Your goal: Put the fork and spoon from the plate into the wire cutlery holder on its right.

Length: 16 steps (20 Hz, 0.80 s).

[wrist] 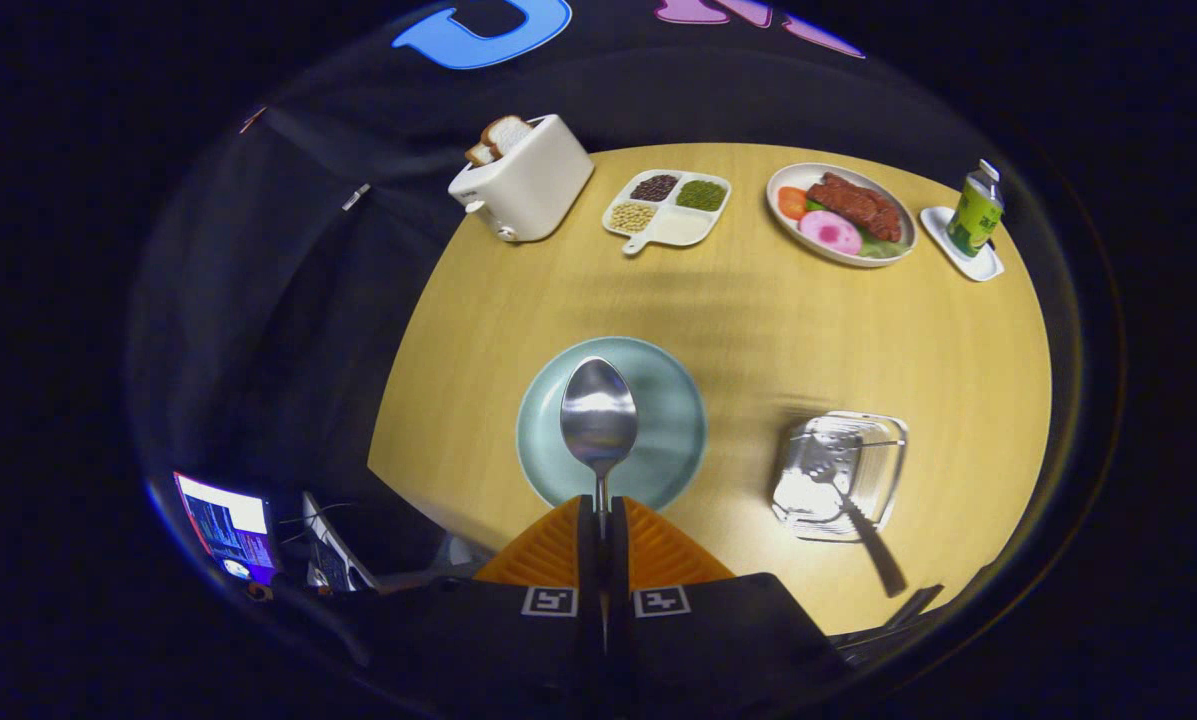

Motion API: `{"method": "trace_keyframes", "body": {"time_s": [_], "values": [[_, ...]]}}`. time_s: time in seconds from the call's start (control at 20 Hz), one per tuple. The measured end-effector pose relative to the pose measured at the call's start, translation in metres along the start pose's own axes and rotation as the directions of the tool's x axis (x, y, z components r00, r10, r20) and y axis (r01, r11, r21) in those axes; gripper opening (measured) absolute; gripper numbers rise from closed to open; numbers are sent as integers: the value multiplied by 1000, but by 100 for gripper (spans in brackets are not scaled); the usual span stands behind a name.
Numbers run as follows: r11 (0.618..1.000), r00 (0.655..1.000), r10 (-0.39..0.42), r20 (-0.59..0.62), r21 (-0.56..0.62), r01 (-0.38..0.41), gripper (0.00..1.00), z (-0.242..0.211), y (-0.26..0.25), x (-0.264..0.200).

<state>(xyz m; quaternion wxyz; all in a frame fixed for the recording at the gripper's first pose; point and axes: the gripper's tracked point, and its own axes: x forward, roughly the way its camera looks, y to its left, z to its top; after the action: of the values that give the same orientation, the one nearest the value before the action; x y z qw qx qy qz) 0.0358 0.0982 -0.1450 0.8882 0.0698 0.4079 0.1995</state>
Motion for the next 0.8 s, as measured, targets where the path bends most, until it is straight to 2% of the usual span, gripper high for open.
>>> {"method": "trace_keyframes", "body": {"time_s": [0.2,0.35,0.5,0.7,0.8], "values": [[989,983,-138,-123,-75,130,5,-23,-76,-39],[980,940,-188,-284,-113,162,6,-42,-108,-37],[974,895,-218,-389,-144,174,6,-44,-124,-24],[967,795,-250,-552,-179,180,6,-48,-130,-10],[958,752,-284,-594,-208,198,6,-46,-133,2]]}}
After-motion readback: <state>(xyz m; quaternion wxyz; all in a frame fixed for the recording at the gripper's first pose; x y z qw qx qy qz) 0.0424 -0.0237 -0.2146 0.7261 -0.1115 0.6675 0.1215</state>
